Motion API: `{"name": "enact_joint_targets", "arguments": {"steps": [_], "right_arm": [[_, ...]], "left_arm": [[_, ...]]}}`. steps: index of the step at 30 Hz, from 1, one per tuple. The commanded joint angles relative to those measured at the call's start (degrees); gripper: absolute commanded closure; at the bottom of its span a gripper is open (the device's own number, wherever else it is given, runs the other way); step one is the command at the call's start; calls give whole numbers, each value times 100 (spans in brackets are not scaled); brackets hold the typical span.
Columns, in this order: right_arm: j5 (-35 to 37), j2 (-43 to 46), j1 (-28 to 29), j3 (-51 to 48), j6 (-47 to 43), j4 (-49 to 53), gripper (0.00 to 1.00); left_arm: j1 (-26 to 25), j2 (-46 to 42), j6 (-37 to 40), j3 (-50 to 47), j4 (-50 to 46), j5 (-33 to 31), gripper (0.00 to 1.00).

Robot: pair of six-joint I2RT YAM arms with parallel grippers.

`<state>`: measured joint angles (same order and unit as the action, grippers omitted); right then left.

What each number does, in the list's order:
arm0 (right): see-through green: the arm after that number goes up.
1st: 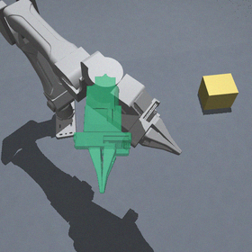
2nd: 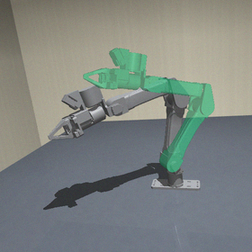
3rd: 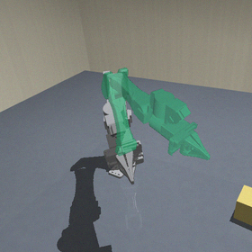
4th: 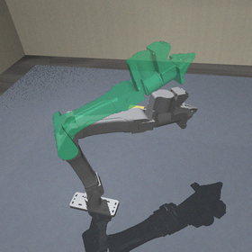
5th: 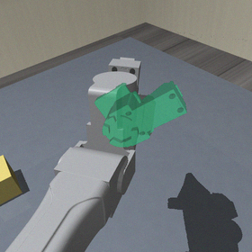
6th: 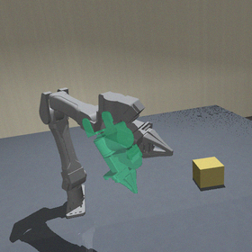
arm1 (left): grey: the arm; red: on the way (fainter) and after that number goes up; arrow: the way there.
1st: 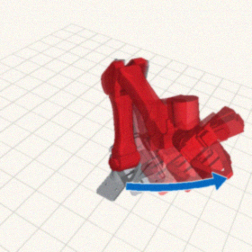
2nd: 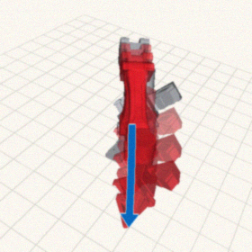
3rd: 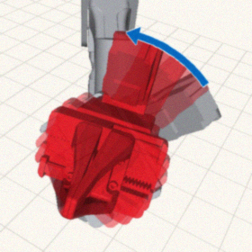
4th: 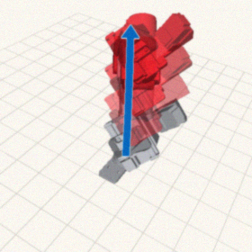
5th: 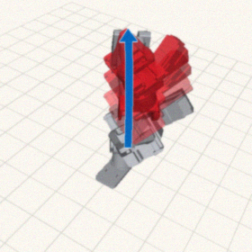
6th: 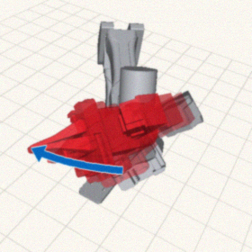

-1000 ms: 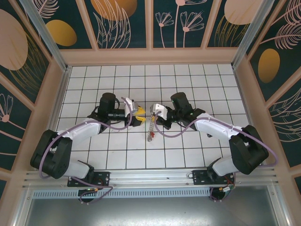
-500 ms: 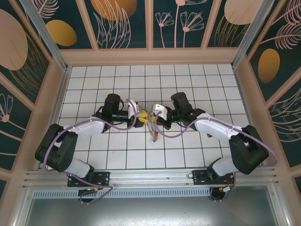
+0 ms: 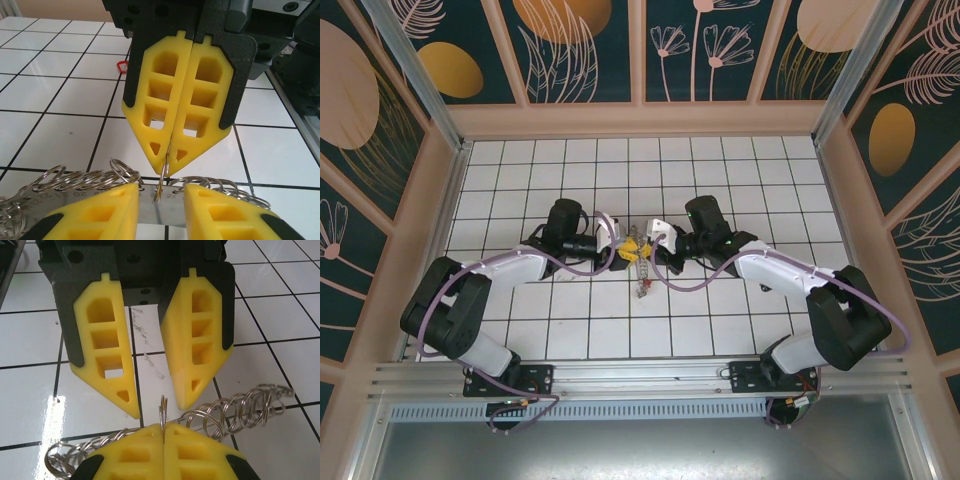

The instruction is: Put the keys on the keyring

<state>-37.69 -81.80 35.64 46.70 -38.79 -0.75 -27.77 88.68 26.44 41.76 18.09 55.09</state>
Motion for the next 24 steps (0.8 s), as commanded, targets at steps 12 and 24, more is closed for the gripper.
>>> {"name": "enact_joint_targets", "arguments": {"steps": [12,24], "right_arm": [[-370,-5,-40,-18,149,-278,100],[-442,-63,-40,70,273,-323,100]], "left_arm": [[-44,173,296,278,-316,320,78],[-44,213,495,359,-499,422,81]]}}
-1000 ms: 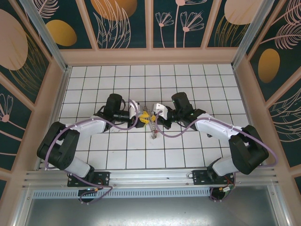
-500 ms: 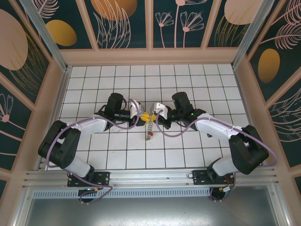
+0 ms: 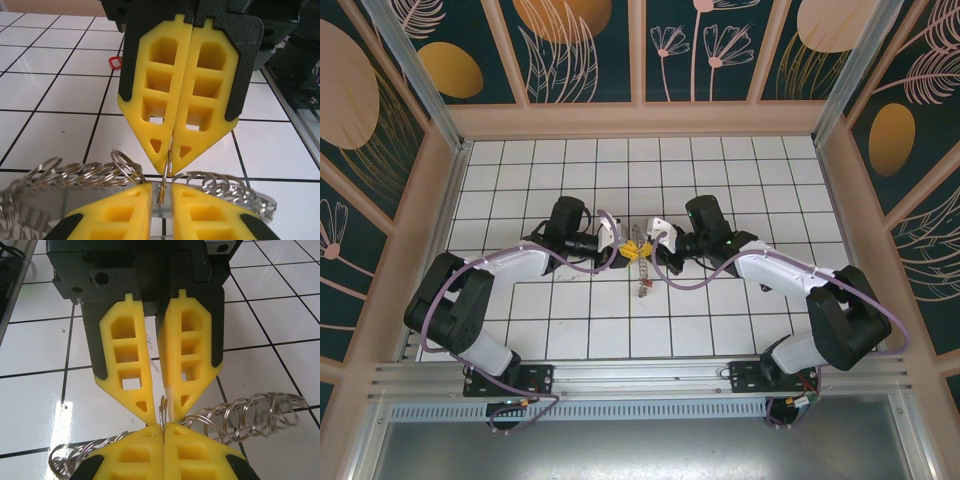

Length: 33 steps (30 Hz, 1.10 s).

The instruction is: Put the keys on the keyring

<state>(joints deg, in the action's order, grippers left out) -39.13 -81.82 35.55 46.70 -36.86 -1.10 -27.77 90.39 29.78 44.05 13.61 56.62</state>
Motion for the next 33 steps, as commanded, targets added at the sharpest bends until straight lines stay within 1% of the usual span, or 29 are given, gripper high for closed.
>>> {"name": "enact_joint_targets", "arguments": {"steps": [1,6,10,12,13,16,20,21,24,25,27,28,30,31,32,33], "right_arm": [[-301,-62,-31,78,97,-282,100],[-314,-82,-31,110,116,-254,100],[-346,-91,-31,121,117,-239,100],[-362,-88,-31,128,140,-271,100],[-376,-75,-31,121,154,-305,100],[-406,-21,-31,81,186,-382,100],[-402,-9,-39,57,187,-380,100],[-410,2,-44,55,186,-378,100],[-411,20,-44,23,223,-441,100],[-398,27,-40,23,231,-441,100],[-402,35,-39,18,236,-444,100],[-402,36,-40,30,234,-450,100],[-378,26,-41,35,242,-434,100],[-364,34,-42,29,242,-422,99],[-318,71,-41,-2,238,-425,93],[-277,111,-48,-42,235,-437,90]], "left_arm": [[-43,36,124,126,-14,292,81],[-44,-12,-39,77,198,341,82],[-40,-13,-54,73,198,328,85],[-44,-6,2,60,148,279,93],[-40,4,87,90,24,269,94],[-44,23,320,156,-328,79,92],[-51,14,358,145,-328,25,85],[-44,8,349,147,-313,24,86],[-41,14,350,171,-323,44,89],[-44,-3,365,174,-322,73,92],[-44,-3,354,184,-299,110,94],[-47,-10,344,190,-297,143,100],[-44,-24,332,191,-271,170,100],[-44,-66,311,158,-202,153,100],[-43,-110,278,101,-95,96,100],[-44,-155,194,24,61,20,100]]}}
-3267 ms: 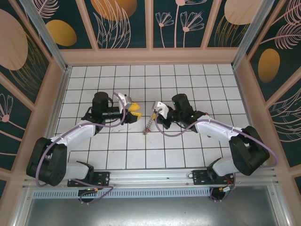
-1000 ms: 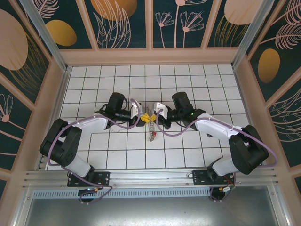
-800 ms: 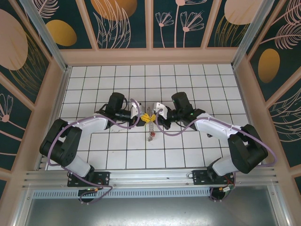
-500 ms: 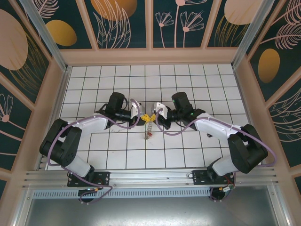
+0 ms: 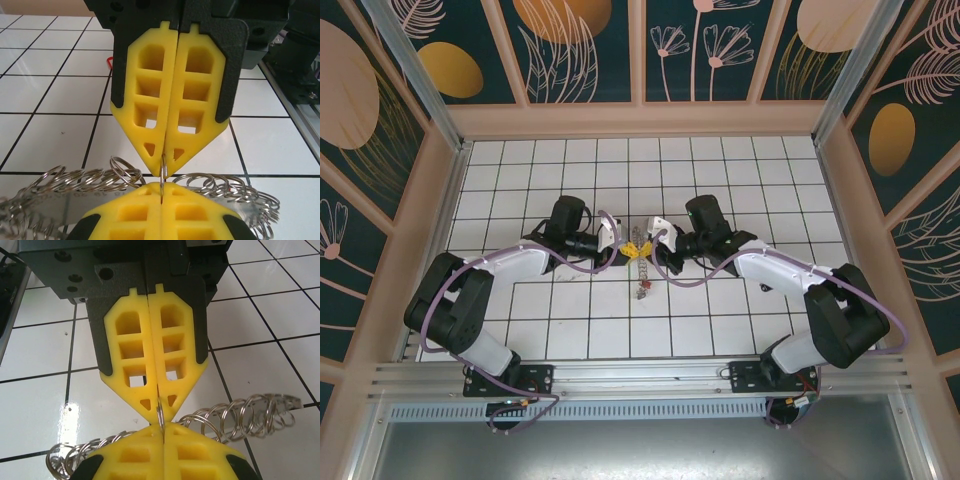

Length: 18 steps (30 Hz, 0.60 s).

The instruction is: Put the keys on the keyring

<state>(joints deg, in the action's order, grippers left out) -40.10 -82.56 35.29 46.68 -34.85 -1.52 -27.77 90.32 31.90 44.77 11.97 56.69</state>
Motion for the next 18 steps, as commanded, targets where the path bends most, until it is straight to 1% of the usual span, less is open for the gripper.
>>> {"name": "enact_joint_targets", "arguments": {"steps": [1,2,4,7,10,14,16,18], "right_arm": [[-83,262,-15,-115,12,-419,84],[24,343,-13,-199,-1,-436,78],[262,509,-22,-331,-33,-348,72],[573,752,-26,-466,-183,-96,71],[877,1119,-31,-829,-176,-421,71],[1227,1596,-100,-1348,267,-1243,71],[1422,1751,-204,-1522,724,-1600,72],[1471,1885,-306,-1666,1099,-1858,72]], "left_arm": [[-44,-219,-93,-163,425,-84,100],[-44,-300,-158,-272,656,-158,100],[-43,-466,-303,-470,1058,-407,100],[-49,-709,-329,-708,1450,-795,100],[-50,-861,-112,-834,1554,-934,100],[-53,-1028,-7,-944,1636,-1164,100],[-53,-1066,43,-936,1571,-1191,100],[-53,-1082,79,-910,1476,-1171,100]]}}
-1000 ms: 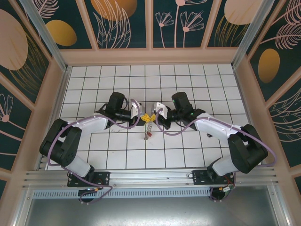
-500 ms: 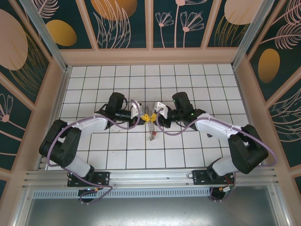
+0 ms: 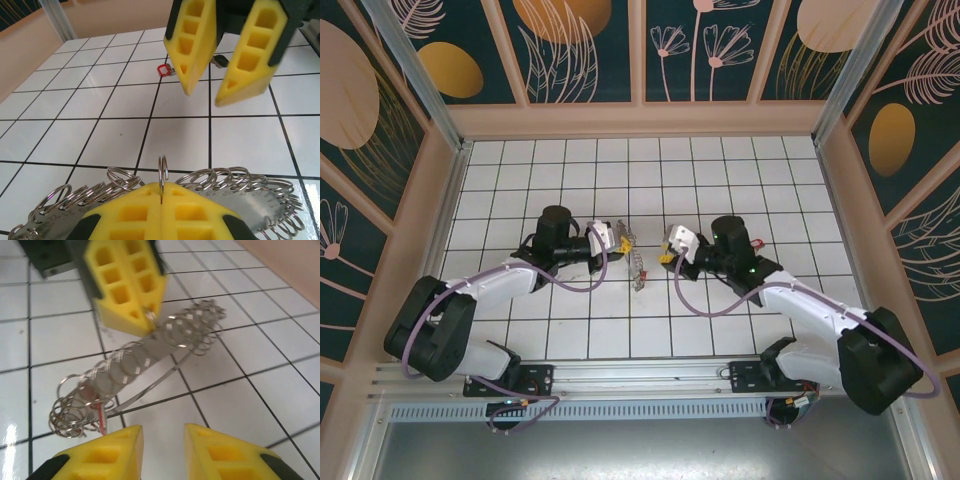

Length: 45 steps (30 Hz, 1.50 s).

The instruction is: Put the keys on the keyring

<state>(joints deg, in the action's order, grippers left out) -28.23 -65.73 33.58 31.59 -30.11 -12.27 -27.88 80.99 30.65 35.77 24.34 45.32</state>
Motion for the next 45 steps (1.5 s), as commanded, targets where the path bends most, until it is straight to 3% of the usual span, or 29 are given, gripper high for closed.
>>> {"name": "enact_joint_targets", "arguments": {"steps": [1,11,14,16,19,23,30,35,45], "right_arm": [[268,268,-139,-200,697,-828,71],[458,517,-139,-77,357,-263,72],[1476,448,-321,108,1573,-438,71],[2191,272,-800,414,3199,-64,70],[2605,-187,-1652,1011,4863,1441,71],[2326,-674,-2682,1038,5722,2384,76],[2164,-1091,-3337,899,5617,2544,72],[2520,-1416,-3529,1114,5428,2756,72],[2004,-1976,-3763,1287,4927,2642,72]], "left_arm": [[-37,-147,239,36,147,-20,100],[-42,-150,428,382,-646,77,100],[-42,-122,332,470,-730,116,100],[-42,-97,297,502,-774,151,100],[-42,-66,301,595,-914,170,100],[-42,-33,318,633,-996,217,100],[-42,4,327,736,-1148,328,100],[-42,36,327,813,-1291,346,100],[-42,141,310,887,-1370,479,100]]}}
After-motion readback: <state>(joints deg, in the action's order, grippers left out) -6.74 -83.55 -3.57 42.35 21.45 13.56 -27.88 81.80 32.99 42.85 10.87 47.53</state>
